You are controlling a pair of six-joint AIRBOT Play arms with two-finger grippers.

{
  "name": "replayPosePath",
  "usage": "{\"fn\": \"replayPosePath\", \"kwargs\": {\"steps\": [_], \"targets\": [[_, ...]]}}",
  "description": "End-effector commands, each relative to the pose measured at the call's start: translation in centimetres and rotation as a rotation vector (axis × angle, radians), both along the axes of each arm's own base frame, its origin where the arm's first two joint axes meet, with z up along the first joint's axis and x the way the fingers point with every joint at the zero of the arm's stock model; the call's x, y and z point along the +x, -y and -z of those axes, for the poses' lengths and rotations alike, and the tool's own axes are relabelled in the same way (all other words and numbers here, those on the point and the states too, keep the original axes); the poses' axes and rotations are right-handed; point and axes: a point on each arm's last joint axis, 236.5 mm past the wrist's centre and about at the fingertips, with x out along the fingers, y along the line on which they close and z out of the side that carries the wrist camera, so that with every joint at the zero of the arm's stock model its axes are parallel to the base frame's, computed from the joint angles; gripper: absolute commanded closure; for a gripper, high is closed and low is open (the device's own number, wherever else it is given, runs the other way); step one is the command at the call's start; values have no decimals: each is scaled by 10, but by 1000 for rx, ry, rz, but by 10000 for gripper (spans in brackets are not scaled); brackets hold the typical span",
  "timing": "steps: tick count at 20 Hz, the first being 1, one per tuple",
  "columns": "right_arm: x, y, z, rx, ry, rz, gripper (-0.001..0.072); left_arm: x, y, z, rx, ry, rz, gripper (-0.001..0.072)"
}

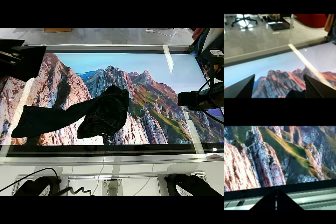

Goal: Fold the clothes and pants, and hang the long-sleeved shirts on hangers.

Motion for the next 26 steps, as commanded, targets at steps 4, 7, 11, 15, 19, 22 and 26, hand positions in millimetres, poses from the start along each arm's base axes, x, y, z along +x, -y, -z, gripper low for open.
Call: {"fn": "replayPosePath", "kwargs": {"steps": [4,7,11,15,19,22,26], "targets": [[0,0,0,0,-1,-1,679,0,0,0,0,0,1,11],[0,0,0,0,0,-1,679,0,0,0,0,0,1,11],[6,-2,-3,5,29,-8,679,0,0,0,0,0,1,11],[7,-2,-3,6,32,-9,679,0,0,0,0,0,1,11],[43,-16,-24,42,208,-55,679,0,0,0,0,0,1,11],[63,-33,-32,91,283,-95,679,0,0,0,0,0,1,11],[40,-141,24,330,56,-477,679,0,0,0,-7,-4,0,11]]}}
